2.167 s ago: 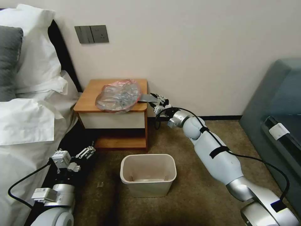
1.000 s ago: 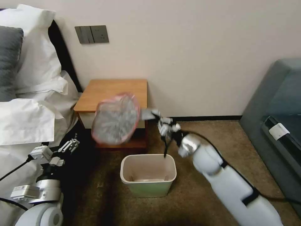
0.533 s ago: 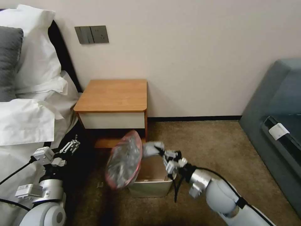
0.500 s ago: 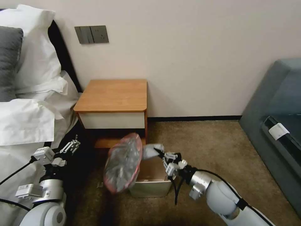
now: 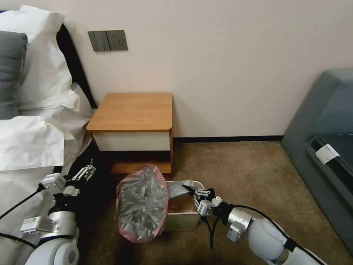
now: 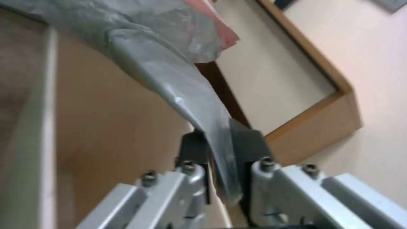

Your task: Pick up the garbage bag from the table and place it over the trash can.

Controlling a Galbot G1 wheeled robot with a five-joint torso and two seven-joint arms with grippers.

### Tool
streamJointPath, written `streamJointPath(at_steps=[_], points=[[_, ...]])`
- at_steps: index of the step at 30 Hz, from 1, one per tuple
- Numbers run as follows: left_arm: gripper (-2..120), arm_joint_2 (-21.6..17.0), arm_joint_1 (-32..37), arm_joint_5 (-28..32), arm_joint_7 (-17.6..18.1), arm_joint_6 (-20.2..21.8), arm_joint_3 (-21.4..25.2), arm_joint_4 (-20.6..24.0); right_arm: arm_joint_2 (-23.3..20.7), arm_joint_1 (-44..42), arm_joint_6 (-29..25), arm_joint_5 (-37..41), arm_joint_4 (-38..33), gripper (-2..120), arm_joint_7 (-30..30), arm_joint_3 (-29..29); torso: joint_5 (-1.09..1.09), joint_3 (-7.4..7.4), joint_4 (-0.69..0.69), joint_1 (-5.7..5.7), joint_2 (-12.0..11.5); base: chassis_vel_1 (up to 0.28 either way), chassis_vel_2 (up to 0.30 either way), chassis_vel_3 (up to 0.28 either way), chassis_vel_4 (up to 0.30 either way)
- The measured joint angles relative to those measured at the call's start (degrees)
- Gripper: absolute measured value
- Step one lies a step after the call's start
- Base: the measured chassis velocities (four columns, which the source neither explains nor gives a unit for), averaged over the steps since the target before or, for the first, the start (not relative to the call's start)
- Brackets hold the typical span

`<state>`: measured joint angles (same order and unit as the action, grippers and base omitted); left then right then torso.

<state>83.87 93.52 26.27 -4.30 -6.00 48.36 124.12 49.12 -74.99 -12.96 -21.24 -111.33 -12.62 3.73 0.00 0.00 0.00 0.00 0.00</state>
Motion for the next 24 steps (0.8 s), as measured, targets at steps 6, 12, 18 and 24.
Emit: streamJointPath(at_steps=[6, 12, 18, 24], points=[[99, -0.62, 0.22, -1.61, 0.01, 0.08, -0.74, -0.63, -4.81, 0.70, 0.83, 7.34, -1.85, 42, -6.52, 1.82, 0.00, 0.00, 0.00, 0.00, 0.00, 0.000, 0.000, 0.000, 0.000], [99, -0.72, -0.03, -2.26, -0.03, 0.01, -1.17, -1.13, -9.88, 0.04, 0.63, 11.29, -3.31, 64, -9.81, 7.09, 0.01, 0.00, 0.00, 0.00, 0.00, 0.000, 0.000, 0.000, 0.000], [99, -0.87, -0.03, -2.22, 0.08, 0.67, -1.68, -0.87, -12.28, -2.38, -0.09, 13.40, -4.19, 86, -10.74, 13.61, 0.00, 0.00, 0.00, 0.00, 0.00, 0.000, 0.000, 0.000, 0.000], [99, -2.82, 1.28, 0.06, 0.69, 4.24, -4.49, 2.57, -10.98, -3.16, -0.19, 15.55, -5.28, 100, -9.46, 18.59, 0.00, 0.00, 0.00, 0.00, 0.00, 0.000, 0.000, 0.000, 0.000]])
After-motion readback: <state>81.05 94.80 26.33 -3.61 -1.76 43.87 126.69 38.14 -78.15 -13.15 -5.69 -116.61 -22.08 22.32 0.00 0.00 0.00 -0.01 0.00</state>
